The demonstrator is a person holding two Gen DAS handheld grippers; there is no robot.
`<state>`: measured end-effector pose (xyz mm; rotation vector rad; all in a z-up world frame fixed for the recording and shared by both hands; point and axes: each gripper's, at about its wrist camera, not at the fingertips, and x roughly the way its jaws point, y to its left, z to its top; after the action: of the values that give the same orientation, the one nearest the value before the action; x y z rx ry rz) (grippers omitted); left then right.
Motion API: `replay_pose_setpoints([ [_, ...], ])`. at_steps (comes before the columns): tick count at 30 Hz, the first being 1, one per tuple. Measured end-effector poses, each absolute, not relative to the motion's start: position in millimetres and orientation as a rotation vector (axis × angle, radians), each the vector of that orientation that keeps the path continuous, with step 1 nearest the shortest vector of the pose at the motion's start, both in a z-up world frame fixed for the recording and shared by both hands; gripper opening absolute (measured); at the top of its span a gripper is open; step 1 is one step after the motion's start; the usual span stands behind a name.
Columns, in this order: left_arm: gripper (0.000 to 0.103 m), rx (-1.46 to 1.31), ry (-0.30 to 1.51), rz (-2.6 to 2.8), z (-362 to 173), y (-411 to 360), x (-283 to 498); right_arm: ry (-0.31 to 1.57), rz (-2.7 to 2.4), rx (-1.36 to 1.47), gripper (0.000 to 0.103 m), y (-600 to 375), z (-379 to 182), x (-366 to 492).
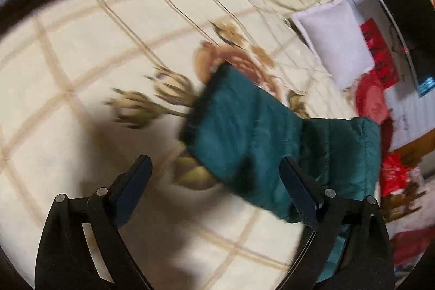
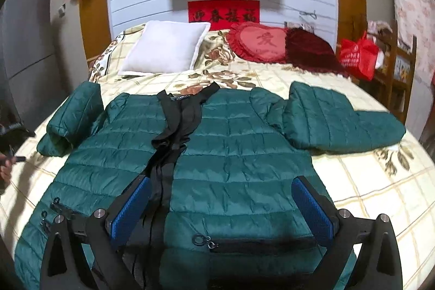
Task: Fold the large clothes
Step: 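Lift the grasped sleeve up with the left tool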
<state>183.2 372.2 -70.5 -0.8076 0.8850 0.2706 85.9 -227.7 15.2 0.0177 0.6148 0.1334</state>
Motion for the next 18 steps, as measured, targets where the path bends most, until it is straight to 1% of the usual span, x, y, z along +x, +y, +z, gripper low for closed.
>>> replay_pose_setpoints([
  [2, 0.094, -0.850, 0.895, 0.220, -79, 368, 191, 0.624, 0.128, 0.033, 0.102, -233, 14, 87],
  [5, 0.094, -0.878, 0.861, 0.193, -81, 365, 198, 0.628, 0.123, 0.040, 0.102, -236, 14, 90],
  [9, 0.093, -0.852, 0.837, 0.183, -81, 366, 212, 0.635, 0.128, 0.030, 0.102, -236, 13, 91],
  [10, 0.091, -0.833, 0.823, 0.191, -81, 366, 214, 0.636, 0.129, 0.026, 0.102, -235, 13, 91],
  [11, 0.079, -0.817, 0.816, 0.206, -82, 368, 214, 0.635, 0.128, 0.020, 0.102, -235, 13, 91],
  [12, 0.064, -0.797, 0.812, 0.232, -82, 369, 215, 0.634, 0.130, 0.020, 0.102, -235, 13, 91],
  [13, 0.054, -0.782, 0.813, 0.259, -83, 371, 216, 0.634, 0.129, 0.019, 0.102, -236, 13, 91],
  [14, 0.028, -0.770, 0.825, 0.289, -85, 373, 217, 0.635, 0.127, 0.019, 0.102, -236, 13, 91],
  [15, 0.012, -0.765, 0.842, 0.315, -87, 375, 217, 0.641, 0.125, 0.021, 0.102, -237, 12, 93],
  [16, 0.012, -0.774, 0.843, 0.325, -89, 379, 217, 0.645, 0.126, 0.023, 0.102, -238, 11, 93],
  [17, 0.007, -0.770, 0.841, 0.331, -89, 380, 218, 0.652, 0.125, 0.027, 0.102, -238, 10, 95],
  [18, 0.006, -0.747, 0.833, 0.339, -86, 379, 217, 0.655, 0.126, 0.032, 0.102, -239, 10, 95],
])
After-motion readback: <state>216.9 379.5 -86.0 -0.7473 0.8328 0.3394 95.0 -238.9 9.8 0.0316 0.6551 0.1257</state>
